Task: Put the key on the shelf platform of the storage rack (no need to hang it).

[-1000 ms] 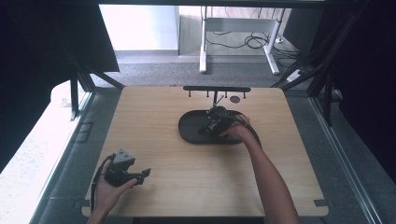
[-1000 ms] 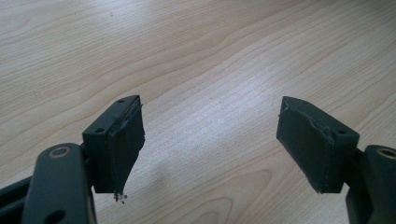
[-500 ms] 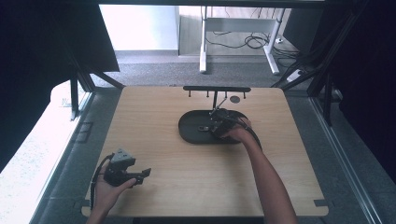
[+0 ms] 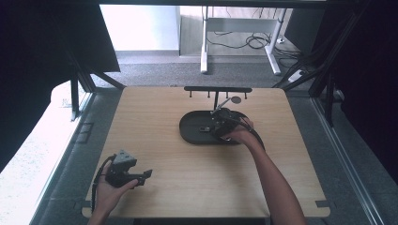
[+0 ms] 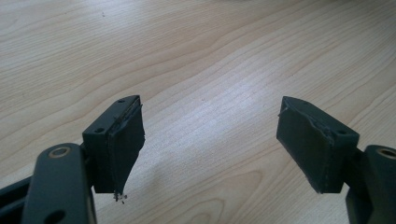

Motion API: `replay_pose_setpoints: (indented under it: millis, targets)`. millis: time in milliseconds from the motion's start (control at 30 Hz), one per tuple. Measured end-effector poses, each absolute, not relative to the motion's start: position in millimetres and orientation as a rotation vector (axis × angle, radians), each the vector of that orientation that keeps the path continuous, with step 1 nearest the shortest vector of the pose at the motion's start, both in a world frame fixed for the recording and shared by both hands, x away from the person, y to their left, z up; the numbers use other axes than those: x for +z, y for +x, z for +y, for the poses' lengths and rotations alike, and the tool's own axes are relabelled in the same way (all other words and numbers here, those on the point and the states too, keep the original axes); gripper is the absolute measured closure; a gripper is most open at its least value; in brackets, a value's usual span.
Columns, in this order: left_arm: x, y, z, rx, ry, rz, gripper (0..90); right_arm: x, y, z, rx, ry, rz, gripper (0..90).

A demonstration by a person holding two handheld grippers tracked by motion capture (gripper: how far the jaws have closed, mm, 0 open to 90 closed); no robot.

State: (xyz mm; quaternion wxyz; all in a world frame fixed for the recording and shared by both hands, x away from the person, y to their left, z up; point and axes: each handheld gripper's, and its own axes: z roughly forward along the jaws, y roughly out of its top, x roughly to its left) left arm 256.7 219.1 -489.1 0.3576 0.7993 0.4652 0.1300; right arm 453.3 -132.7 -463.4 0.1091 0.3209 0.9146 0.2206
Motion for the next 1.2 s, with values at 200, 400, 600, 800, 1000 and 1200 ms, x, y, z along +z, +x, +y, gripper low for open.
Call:
replay_pose_setpoints:
  millis: [200, 400, 600, 800, 1000, 1200]
  targets:
    - [-489.1, 256.5, 217.6, 0.332, 2.066, 1.196, 23.5, -451.8, 439.0, -138.7, 0.725, 0.918, 2.679, 41.4]
    - [-489.6, 256.4, 216.0, 0.334, 2.073, 1.193, 23.5, -445.8, 424.1, -147.6, 0.760, 0.905, 2.681, 42.3]
    - [-490.2, 256.5, 214.8, 0.336, 2.079, 1.191, 23.5, -442.5, 407.6, -162.0, 0.817, 0.916, 2.667, 43.3]
    - [-491.7, 256.4, 212.9, 0.336, 2.085, 1.193, 23.5, -446.2, 386.4, -178.5, 0.863, 0.913, 2.663, 43.4]
    - [-493.2, 256.6, 210.7, 0.339, 2.098, 1.188, 23.5, -457.6, 360.2, -199.6, 0.903, 0.946, 2.649, 43.6]
    - [-493.8, 256.0, 207.8, 0.339, 2.105, 1.187, 23.5, -470.8, 332.7, -218.6, 0.936, 0.965, 2.645, 43.7]
